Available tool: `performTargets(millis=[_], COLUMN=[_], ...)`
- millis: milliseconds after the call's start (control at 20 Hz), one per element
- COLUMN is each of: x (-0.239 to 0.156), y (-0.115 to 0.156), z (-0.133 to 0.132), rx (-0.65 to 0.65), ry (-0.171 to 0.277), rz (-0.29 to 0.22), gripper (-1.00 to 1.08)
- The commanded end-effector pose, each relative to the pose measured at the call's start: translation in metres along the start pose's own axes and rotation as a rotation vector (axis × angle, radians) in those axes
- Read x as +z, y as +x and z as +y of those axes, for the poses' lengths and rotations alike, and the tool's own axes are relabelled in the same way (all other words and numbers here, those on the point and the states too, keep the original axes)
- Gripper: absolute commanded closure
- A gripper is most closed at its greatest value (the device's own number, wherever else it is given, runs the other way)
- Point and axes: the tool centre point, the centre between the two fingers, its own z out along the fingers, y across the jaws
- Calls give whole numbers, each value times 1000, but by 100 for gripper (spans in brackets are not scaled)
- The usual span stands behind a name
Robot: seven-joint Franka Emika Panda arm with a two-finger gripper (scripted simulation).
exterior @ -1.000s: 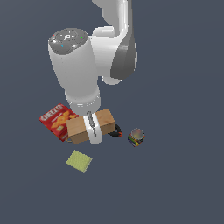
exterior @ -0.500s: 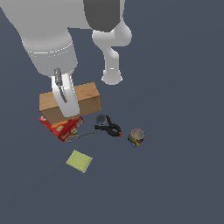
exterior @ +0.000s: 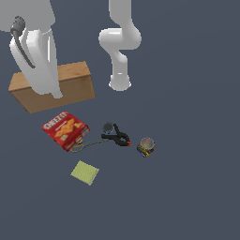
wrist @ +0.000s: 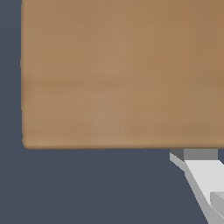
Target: Pick up a designated object from a clutter of objects.
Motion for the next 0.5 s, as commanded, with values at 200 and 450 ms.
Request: performTargets(millis=[200, 450], x=[-26, -29], y=[8, 9], z=[4, 4], rx=[-2, -2], ry=[7, 7], rz=[4, 4], gripper=[108, 108])
